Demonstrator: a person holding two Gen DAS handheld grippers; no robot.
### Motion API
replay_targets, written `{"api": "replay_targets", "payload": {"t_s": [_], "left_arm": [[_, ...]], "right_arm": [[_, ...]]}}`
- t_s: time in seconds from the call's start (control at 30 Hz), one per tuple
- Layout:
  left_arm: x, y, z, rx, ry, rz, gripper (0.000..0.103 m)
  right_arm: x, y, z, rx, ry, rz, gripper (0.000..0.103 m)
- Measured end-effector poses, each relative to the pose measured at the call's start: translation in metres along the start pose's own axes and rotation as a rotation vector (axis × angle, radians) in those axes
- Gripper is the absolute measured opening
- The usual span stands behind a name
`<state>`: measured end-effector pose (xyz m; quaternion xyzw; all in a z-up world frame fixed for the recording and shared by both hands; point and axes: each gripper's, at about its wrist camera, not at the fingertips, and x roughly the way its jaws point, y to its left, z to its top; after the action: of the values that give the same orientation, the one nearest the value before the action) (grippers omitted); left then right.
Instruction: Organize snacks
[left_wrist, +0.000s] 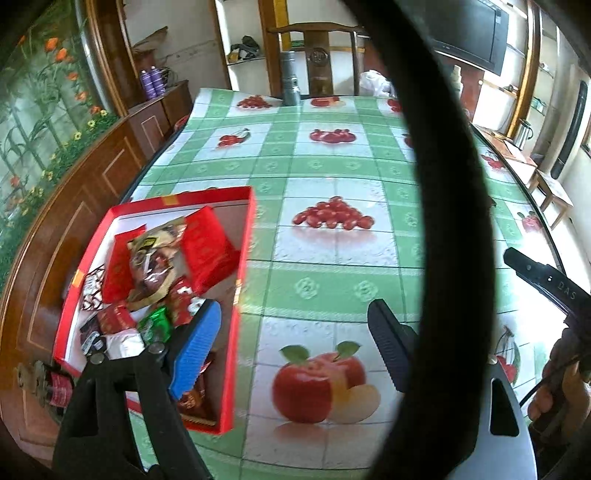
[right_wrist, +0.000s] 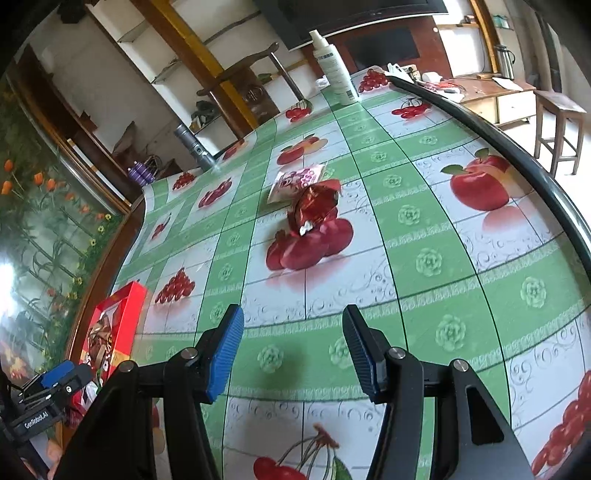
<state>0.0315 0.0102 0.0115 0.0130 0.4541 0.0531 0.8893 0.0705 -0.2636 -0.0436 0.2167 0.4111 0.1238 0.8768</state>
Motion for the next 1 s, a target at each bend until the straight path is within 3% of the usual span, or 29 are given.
{"api": "replay_targets", "payload": {"t_s": [0.47,0.93,0.97,1.0], "left_arm": [[0.012,-0.016,0.019,0.023,0.002,-0.013,0.083],[0.040,-0.048,0.076,0.133,-0.016,-0.040,0.083],[0.043,-0.054,0.083,0.147,-0.012,-0.046,0.083],[0.047,-0.060,0.089,0.165,-0.014,-0.057,0.083]], "right_arm": [[0.024,0.005,0.024,0.014,-0.019,-0.019,0.058],[0.086,0.014,0.070,-0.041,-0.025,-0.281,0.058],[0.088,0.011,0.071,-0.045,-0.025,-0.294,0.057],[0.088,0.008,0.072,-0.062,-0.037,-0.299,0.045]]}}
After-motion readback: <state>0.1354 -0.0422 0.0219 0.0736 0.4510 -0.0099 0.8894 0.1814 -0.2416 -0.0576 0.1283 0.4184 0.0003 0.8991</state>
